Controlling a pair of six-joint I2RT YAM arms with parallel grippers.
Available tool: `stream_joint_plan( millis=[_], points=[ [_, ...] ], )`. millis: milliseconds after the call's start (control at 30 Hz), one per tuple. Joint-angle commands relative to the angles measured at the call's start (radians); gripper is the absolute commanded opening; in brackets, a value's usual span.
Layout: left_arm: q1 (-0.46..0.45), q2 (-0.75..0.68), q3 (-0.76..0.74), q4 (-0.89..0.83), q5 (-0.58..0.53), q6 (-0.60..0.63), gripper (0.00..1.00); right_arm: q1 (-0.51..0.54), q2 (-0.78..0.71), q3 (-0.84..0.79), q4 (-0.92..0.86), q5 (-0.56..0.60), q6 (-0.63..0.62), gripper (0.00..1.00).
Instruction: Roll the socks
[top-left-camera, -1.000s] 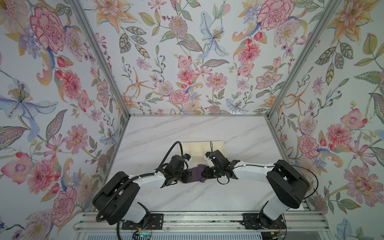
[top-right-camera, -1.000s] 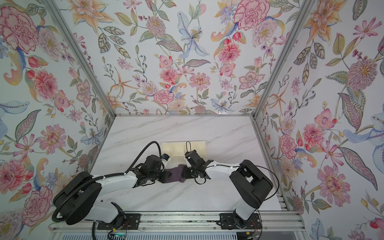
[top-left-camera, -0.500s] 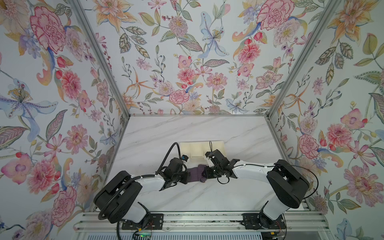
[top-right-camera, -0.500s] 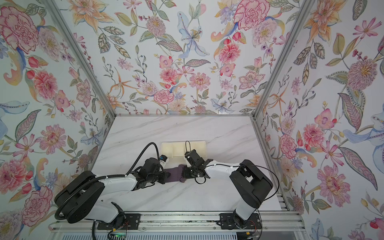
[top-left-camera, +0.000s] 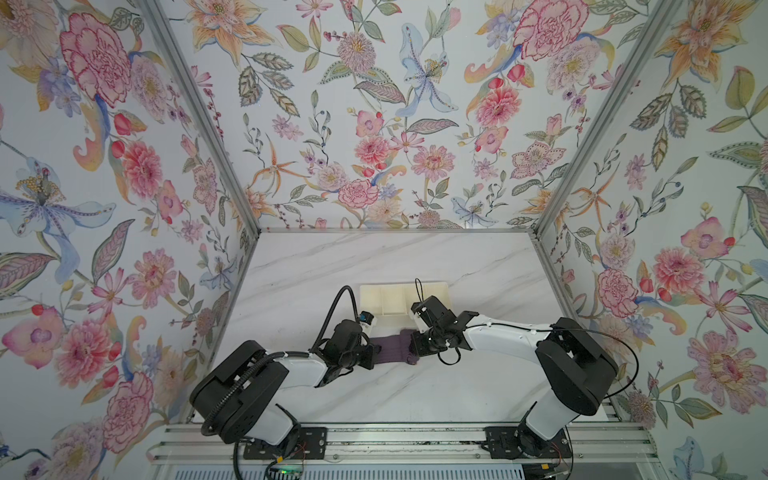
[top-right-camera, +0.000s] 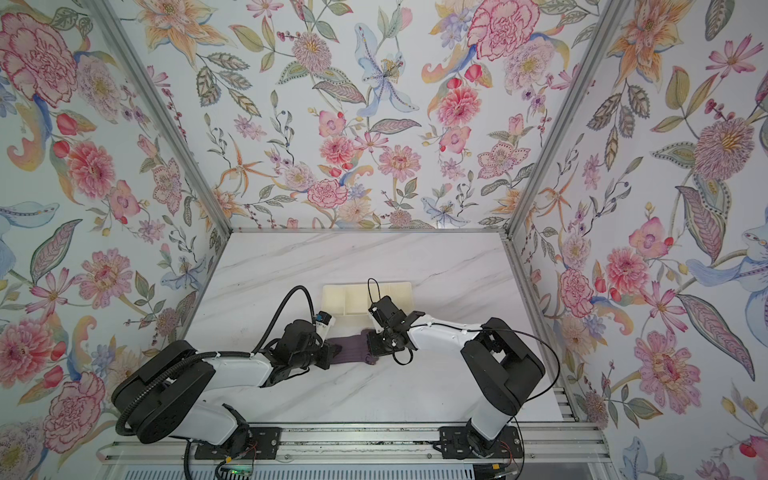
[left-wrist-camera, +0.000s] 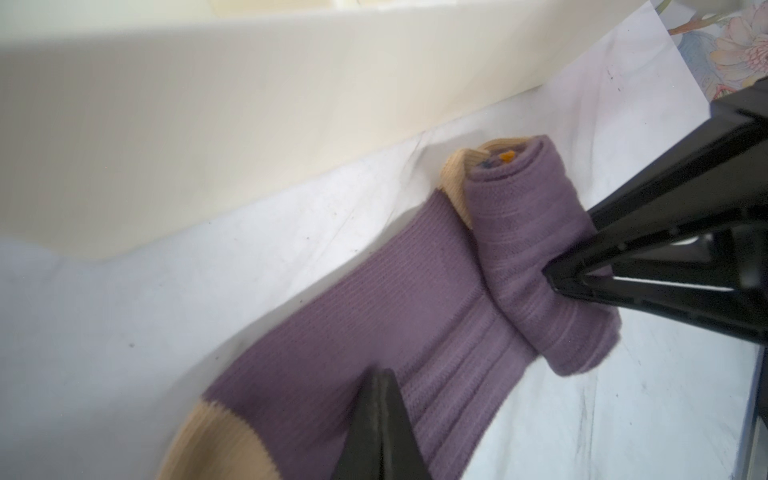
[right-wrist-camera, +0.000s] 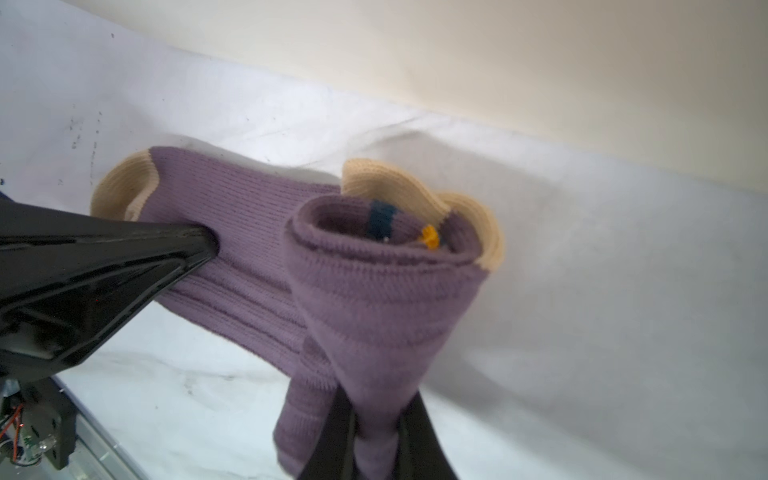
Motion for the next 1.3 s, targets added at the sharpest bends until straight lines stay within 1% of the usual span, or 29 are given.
stream_joint_plan(
  millis=[0, 167, 400, 500, 667, 933, 1067, 1133, 1267],
  points=[
    [0.02, 0.06, -0.063, -0.161, -0.038, -0.013, 0.0, -0.021, 0.033, -0.011, -0.212, 0.15, -0.035, 0.08],
    [0.021, 0.061, -0.076, -0.141, -0.026, -0.02, 0.0, -0.027, 0.027, -0.001, -0.241, 0.178, -0.041, 0.08],
    [0.02, 0.061, -0.053, -0.146, 0.011, -0.01, 0.0, -0.004, 0.043, 0.036, -0.244, 0.172, -0.04, 0.08],
    [0.011, 0.049, -0.026, -0.149, 0.041, -0.01, 0.0, 0.015, 0.05, 0.058, -0.245, 0.176, -0.033, 0.08],
    [-0.025, 0.031, 0.055, -0.192, 0.059, -0.003, 0.0, 0.031, 0.065, 0.08, -0.248, 0.174, -0.031, 0.08],
    [-0.071, -0.019, 0.175, -0.23, 0.076, -0.006, 0.0, 0.052, 0.105, 0.092, -0.234, 0.139, -0.031, 0.08],
    [-0.088, -0.019, 0.225, -0.247, 0.085, -0.005, 0.0, 0.055, 0.109, 0.089, -0.229, 0.122, -0.031, 0.08],
    [-0.091, -0.017, 0.236, -0.265, 0.082, 0.003, 0.0, 0.055, 0.102, 0.077, -0.225, 0.107, -0.031, 0.08],
    [-0.095, -0.01, 0.233, -0.231, 0.09, -0.013, 0.0, 0.054, 0.085, 0.05, -0.211, 0.069, -0.033, 0.08]
  ],
)
